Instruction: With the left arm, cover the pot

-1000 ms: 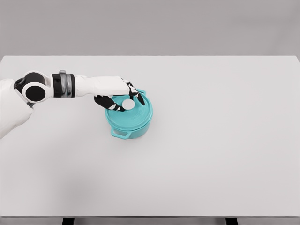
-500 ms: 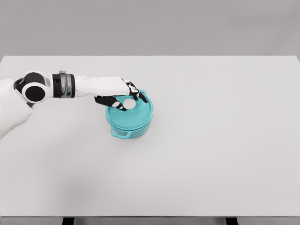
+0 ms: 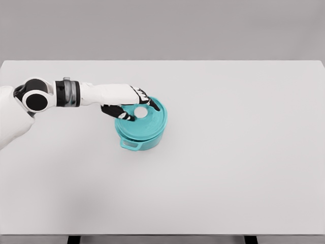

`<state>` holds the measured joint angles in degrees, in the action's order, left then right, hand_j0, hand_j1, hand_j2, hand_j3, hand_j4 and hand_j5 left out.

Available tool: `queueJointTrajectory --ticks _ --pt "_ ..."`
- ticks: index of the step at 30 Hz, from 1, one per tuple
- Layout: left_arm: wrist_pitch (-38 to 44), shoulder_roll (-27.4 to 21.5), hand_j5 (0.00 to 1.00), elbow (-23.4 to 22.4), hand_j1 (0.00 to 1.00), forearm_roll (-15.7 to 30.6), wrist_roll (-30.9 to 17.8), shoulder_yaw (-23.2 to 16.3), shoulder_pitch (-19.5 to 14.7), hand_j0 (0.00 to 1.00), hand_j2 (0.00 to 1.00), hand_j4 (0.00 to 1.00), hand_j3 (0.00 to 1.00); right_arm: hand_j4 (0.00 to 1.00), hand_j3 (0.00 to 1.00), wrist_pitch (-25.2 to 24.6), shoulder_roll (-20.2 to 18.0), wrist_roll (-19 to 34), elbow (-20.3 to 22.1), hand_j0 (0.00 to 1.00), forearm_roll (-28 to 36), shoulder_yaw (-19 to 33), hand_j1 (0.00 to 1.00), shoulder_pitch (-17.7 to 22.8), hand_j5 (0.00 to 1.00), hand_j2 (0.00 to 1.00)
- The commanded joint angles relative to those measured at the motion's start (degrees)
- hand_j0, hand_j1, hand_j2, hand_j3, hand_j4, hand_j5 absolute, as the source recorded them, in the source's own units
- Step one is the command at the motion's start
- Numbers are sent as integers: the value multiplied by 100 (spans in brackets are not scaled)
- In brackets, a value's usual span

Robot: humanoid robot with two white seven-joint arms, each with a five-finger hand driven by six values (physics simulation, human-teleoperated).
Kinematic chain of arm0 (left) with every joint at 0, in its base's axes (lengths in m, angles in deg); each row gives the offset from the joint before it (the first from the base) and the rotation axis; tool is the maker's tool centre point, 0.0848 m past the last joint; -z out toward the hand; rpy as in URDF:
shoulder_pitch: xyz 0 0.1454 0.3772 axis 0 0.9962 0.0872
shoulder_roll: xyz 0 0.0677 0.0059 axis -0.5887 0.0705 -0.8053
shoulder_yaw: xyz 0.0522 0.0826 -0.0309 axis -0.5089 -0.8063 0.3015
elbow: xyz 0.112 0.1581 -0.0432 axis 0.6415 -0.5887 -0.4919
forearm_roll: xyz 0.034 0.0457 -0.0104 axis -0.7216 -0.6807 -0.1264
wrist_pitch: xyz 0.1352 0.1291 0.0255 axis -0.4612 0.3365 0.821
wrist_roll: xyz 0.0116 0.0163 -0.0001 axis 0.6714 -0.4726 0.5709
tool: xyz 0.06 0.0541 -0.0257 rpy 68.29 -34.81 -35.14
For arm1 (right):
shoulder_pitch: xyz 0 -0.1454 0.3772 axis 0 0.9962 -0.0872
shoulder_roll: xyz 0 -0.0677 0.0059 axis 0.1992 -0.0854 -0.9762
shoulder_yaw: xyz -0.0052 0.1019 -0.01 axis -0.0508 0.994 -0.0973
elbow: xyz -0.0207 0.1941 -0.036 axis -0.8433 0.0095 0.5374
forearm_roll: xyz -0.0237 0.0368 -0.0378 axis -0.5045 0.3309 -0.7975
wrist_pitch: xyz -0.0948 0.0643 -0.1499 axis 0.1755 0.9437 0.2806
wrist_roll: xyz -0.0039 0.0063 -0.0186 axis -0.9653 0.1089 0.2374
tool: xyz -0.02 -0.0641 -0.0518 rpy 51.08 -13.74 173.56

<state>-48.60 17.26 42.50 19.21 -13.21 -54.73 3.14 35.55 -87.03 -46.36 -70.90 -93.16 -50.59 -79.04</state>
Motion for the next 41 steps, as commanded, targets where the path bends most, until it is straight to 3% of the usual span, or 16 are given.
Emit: queueJointTrajectory --ticks 1,16,23,31,33,36,38,41 --pt "1 -3 93 0 93 -20 9 6 0 93 93 93 93 100 100 3 0 2 0 100 -3 1 100 0 100 100" --pt "1 -249 98 87 98 138 9 15 -17 98 98 98 98 100 100 3 0 2 0 100 -3 1 100 0 100 100" --pt "1 -1180 100 861 100 1246 -26 59 -70 100 100 100 100 100 100 3 0 2 0 100 -3 1 100 0 100 100" --pt "1 -1225 100 887 100 1387 -9 94 -88 100 100 100 100 100 100 3 0 2 0 100 -3 1 100 0 100 100" --pt "1 -1505 100 905 100 1369 -9 419 -9 100 100 100 100 100 100 3 0 2 0 100 -3 1 100 0 100 100" --pt "1 -1980 100 922 100 1378 9 603 26 100 100 100 100 100 100 3 0 2 0 100 -3 1 100 0 100 100" --pt "1 -2376 100 852 100 1378 9 955 325 100 100 100 100 100 100 3 0 2 0 100 -3 1 100 0 100 100" --pt "1 -2402 100 764 100 1369 9 1368 782 100 100 100 100 100 100 3 0 2 0 100 -3 1 100 0 100 100"
